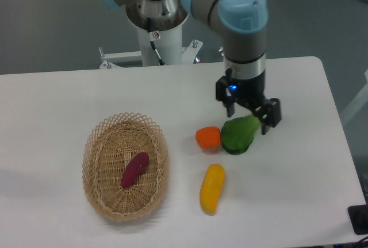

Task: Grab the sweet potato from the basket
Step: 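Move the open gripper over the wicker basket above the purple sweet potato, then lower the gripper and close it on the purple sweet potato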

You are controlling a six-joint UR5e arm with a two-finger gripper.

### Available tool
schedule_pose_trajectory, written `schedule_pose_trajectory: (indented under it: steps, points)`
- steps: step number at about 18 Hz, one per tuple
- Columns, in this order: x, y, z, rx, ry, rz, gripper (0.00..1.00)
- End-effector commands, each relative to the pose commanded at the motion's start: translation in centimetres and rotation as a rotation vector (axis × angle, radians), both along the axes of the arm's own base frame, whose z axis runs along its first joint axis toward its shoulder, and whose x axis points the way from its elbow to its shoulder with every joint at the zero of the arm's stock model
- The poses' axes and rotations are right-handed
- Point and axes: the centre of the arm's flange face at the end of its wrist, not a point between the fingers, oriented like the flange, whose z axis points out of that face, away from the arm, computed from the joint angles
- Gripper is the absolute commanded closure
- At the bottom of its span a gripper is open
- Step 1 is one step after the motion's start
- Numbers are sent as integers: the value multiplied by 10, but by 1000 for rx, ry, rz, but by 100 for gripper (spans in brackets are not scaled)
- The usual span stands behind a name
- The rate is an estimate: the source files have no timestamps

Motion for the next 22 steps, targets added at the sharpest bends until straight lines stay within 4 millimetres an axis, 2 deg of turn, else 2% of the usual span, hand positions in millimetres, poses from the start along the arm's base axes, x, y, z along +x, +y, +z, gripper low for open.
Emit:
schedule_pose_trajectory:
  steps: [4, 5, 10, 12, 14, 16, 18, 21, 22]
  points:
    - [50, 48, -11, 89, -25, 146, 0]
    - [62, 55, -20, 82, -39, 154, 0]
    - [110, 68, -75, 0, -100, 84, 0]
    - [119, 74, -97, -33, -124, 67, 0]
    - [128, 80, -133, -88, -157, 44, 0]
    - [129, 87, -141, -91, -161, 31, 0]
    - [139, 91, -155, -102, -165, 15, 0]
    - [148, 97, -164, -103, -167, 4, 0]
    - [150, 99, -174, -115, -174, 3, 0]
